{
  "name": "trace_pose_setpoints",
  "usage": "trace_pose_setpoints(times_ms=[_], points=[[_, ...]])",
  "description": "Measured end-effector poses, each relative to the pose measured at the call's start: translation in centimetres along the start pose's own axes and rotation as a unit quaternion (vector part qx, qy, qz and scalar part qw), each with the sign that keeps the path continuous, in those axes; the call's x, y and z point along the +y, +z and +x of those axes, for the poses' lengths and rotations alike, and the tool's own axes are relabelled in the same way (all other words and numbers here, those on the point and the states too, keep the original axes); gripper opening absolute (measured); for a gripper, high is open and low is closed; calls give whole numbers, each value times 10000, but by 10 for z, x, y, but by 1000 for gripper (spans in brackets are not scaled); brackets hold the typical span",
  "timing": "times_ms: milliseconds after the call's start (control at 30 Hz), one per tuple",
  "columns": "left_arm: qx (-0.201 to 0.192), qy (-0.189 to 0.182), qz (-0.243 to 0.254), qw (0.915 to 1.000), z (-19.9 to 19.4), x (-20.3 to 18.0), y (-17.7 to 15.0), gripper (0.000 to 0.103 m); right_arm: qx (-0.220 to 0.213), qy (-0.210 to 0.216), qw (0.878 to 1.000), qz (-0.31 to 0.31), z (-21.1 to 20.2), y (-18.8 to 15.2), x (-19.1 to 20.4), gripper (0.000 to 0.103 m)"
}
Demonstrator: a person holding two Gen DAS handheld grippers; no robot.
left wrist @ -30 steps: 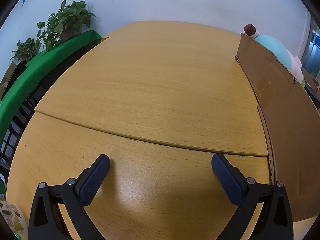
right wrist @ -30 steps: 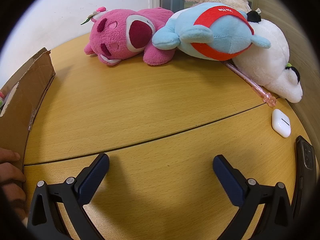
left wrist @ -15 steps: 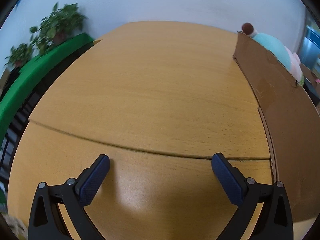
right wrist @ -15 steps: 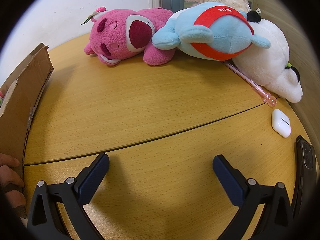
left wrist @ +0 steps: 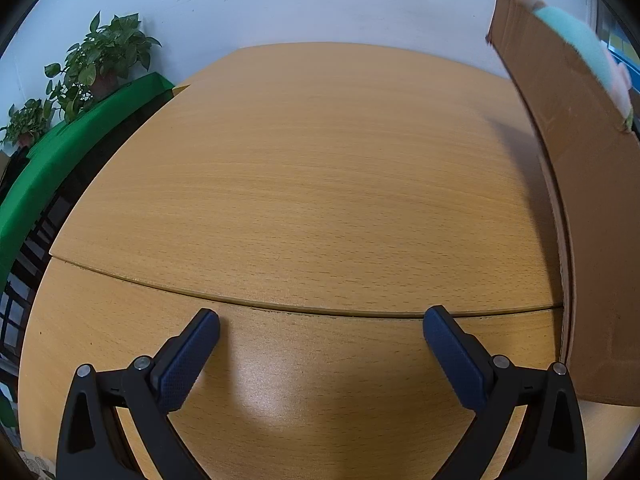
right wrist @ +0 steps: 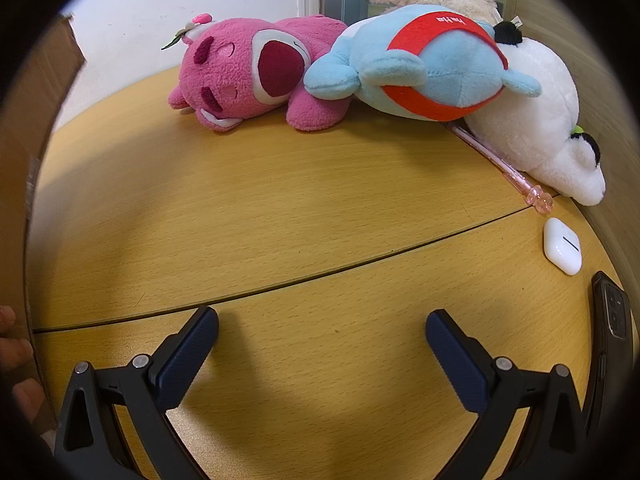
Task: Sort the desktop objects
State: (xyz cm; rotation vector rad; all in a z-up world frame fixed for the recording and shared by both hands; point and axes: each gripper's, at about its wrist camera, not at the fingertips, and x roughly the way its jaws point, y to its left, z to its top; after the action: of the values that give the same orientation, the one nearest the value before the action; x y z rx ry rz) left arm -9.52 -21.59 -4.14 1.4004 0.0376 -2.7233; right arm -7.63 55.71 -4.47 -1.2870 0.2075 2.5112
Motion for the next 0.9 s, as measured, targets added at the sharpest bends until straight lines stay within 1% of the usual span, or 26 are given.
trace_pose_setpoints(times_ms=[633, 900], points=[[1, 2, 0, 10000, 0, 0, 1, 103, -9, 3, 10000, 4, -4, -3, 0, 103], [3, 4, 2, 10000, 0, 0, 1, 103, 4, -4, 10000, -3, -3, 3, 1, 103]])
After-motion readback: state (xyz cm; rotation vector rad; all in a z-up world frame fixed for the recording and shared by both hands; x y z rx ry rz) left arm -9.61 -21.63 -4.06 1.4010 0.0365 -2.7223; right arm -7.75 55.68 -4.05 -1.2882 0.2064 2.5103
